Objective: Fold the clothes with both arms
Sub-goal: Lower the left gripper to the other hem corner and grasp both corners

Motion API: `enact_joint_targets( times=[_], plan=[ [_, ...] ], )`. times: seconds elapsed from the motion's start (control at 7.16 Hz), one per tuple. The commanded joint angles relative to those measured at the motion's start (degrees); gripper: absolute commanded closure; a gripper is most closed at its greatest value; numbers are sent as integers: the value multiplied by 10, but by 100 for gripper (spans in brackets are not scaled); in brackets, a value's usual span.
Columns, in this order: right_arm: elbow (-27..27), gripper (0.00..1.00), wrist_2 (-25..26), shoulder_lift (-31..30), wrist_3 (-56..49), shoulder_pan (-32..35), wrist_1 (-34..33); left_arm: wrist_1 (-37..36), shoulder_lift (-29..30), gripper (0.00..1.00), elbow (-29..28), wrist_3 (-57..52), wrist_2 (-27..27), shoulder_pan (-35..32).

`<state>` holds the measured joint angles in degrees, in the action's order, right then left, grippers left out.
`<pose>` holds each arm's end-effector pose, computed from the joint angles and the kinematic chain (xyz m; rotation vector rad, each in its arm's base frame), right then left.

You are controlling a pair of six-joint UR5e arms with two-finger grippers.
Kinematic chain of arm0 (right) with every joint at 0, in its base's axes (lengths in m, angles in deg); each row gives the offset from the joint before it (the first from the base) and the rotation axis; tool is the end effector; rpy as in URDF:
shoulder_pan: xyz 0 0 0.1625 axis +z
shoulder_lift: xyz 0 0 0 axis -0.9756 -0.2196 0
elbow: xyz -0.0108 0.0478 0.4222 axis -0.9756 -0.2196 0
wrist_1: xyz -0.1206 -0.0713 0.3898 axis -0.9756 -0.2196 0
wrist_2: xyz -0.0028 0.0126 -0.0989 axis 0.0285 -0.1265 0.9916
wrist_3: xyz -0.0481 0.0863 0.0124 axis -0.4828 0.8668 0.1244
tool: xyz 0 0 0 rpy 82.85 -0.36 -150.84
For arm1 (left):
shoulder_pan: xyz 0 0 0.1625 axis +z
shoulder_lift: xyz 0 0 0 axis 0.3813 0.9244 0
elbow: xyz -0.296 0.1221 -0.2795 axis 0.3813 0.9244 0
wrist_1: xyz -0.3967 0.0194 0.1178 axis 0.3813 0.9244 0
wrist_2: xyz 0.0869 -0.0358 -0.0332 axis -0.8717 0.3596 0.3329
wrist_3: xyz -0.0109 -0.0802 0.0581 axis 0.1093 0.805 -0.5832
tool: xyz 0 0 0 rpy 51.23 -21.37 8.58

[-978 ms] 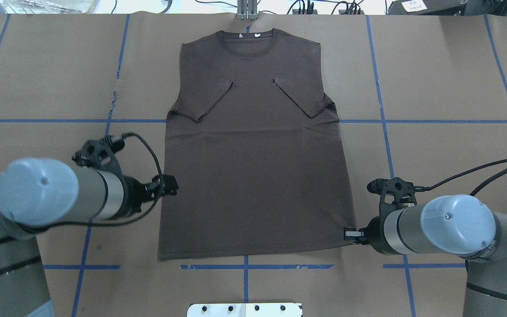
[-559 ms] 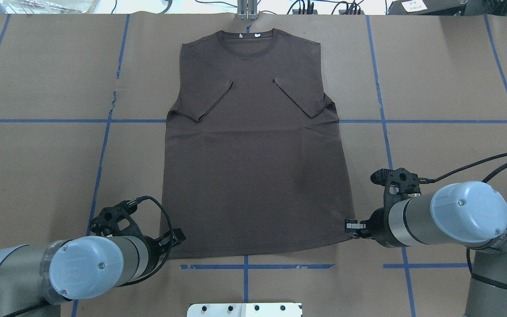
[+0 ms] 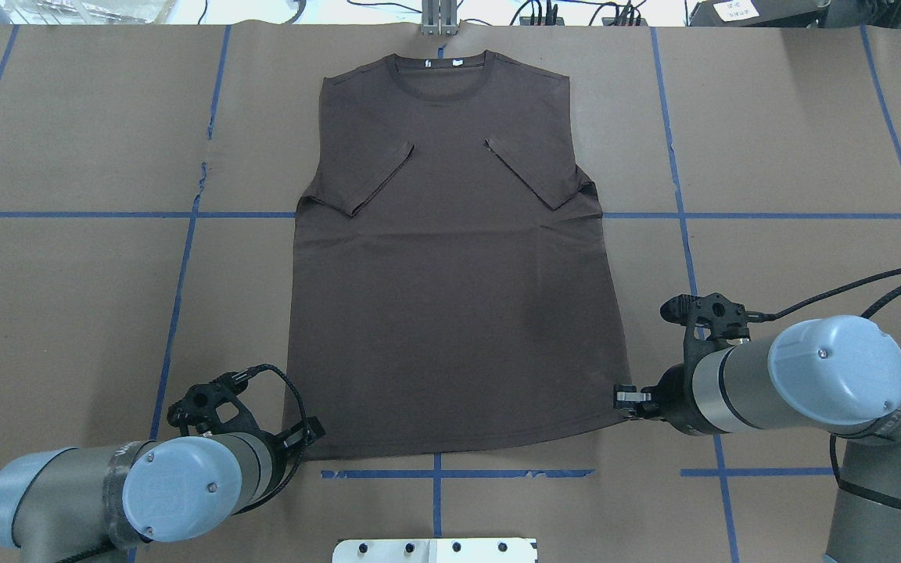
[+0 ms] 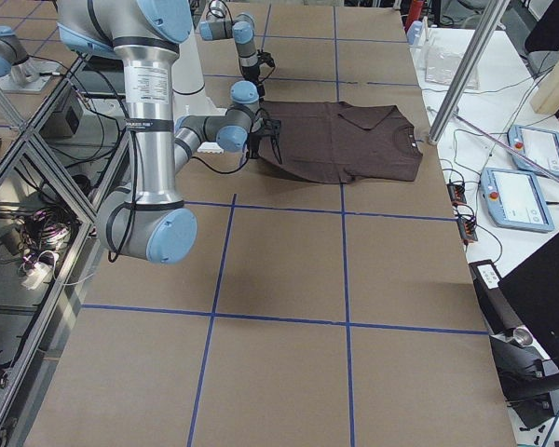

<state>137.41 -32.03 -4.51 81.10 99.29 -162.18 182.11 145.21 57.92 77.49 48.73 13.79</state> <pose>-0.3932 -0.2734 0.3308 -0.0200 -0.9580 0.1226 0.5152 -0.2184 0.3201 -0.0731 0.7908 -0.6044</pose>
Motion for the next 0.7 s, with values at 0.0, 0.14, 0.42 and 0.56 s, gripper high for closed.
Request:
enact_joint_targets(
  times=[0.0, 0.14, 0.42, 0.56],
  plan=[
    [-1, 100, -1, 0, -1, 1, -1, 0, 1, 14, -10, -1, -1, 1],
    [-1, 100, -1, 1, -1, 1, -1, 0, 1, 15, -20, -3, -1, 2],
    [0, 100, -2, 1, -1, 1, -1, -1, 7, 30, -21, -4, 0, 2],
    [0, 100, -2, 1, -1, 2, -1, -1, 7, 36, -21, -4, 0, 3]
  ],
)
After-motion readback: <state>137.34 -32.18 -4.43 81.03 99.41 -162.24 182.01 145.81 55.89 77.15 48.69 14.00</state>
